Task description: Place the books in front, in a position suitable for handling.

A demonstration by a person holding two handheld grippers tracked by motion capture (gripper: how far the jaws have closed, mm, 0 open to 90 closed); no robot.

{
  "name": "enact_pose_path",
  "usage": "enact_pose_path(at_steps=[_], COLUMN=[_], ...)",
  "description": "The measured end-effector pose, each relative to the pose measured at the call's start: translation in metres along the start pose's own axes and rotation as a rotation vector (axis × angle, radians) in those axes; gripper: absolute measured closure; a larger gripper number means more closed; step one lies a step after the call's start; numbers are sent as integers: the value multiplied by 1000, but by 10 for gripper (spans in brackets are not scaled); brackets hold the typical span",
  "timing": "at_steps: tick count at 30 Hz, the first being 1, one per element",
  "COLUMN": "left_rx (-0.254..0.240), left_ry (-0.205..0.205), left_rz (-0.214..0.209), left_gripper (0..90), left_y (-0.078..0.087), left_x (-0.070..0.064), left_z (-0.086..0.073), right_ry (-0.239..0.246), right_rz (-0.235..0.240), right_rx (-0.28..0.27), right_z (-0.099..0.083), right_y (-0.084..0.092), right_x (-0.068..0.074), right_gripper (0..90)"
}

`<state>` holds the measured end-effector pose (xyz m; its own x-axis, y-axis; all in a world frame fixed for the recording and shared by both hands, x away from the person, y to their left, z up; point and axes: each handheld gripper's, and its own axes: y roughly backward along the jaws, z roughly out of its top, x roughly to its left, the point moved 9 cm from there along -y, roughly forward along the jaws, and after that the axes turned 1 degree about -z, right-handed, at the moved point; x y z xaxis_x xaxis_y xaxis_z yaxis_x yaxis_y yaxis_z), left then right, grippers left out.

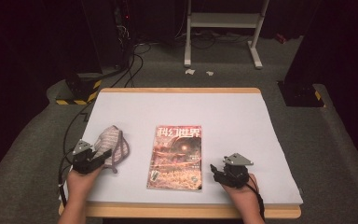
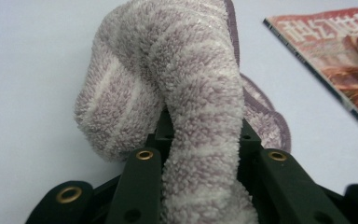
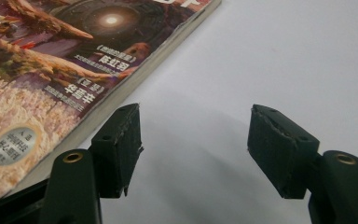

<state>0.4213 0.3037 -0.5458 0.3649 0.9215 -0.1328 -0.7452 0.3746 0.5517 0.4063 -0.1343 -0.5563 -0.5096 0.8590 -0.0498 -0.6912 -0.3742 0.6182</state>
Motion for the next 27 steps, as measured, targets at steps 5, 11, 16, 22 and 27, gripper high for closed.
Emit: enact_pose_path(at_steps=[5, 11, 16, 22, 27], left_rx=[-28, -74, -72, -113, -136], left_ry=[-33, -97, -122, -148, -167], left_rz=[-28, -56, -139, -209, -274], left_gripper=[715, 719, 719, 720, 721], left_y=[3, 8, 6, 14, 20], left_x=[-16, -41, -70, -98, -124], left_z=[9, 21, 25, 35, 41], right_ry=[-10, -21, -19, -11, -2], right_rz=[-19, -28, -26, -30, -30], right_rx=[-46, -57, -59, -65, -62], right_z=[0, 2, 2, 4, 4], right_y=[7, 9, 10, 11, 10], right_x=[-9, -15, -14, -13, -11], right_gripper=[342, 338, 339, 341, 343])
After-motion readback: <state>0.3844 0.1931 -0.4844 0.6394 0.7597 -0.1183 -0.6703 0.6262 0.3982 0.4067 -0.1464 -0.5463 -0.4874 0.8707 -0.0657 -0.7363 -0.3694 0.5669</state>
